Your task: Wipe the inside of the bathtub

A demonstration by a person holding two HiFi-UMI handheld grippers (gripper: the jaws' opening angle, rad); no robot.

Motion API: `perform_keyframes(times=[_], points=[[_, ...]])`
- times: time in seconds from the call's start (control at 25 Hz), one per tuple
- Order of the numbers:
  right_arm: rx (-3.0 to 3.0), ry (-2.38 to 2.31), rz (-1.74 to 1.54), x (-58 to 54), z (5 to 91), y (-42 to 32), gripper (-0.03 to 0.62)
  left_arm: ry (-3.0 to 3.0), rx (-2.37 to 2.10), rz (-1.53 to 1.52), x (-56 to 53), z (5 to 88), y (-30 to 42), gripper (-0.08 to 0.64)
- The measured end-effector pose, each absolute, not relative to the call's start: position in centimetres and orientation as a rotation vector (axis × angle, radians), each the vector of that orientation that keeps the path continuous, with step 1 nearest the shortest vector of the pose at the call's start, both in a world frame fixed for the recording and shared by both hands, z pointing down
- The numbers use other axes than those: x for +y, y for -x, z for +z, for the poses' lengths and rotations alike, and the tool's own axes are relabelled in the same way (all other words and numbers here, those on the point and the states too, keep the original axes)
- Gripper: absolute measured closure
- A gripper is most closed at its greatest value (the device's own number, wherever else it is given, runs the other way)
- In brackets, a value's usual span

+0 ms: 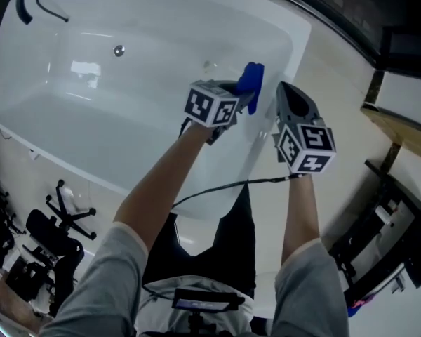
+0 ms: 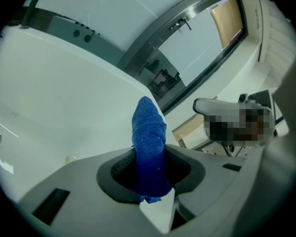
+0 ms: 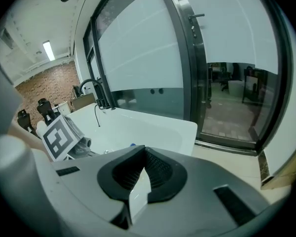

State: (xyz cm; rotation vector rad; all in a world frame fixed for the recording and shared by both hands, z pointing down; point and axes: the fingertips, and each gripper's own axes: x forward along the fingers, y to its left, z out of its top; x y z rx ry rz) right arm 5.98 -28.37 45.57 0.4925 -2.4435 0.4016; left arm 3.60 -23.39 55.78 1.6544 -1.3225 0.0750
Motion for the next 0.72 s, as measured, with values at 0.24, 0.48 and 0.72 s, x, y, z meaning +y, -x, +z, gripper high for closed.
perform_keyframes(times=[0.24,0.48,0.72], points=[[-2.475,-0.524,0.333,-31.5,46.5,-4.5,0.583,-1.67,-1.205,0.085,-26.1,59.2,-5.2,0.428],[-2.534,-0.568,0.344,-34.6,45.4,-4.2,0.583,-1.739,-1.047,0.124,-27.9,60.7,-6.3,0.428],[-2.555,-0.584,0.338,-36.1,45.1,-3.2,0.583,-1.742,-1.041,0.097,-29.6,61.2,-4.6,0.43]])
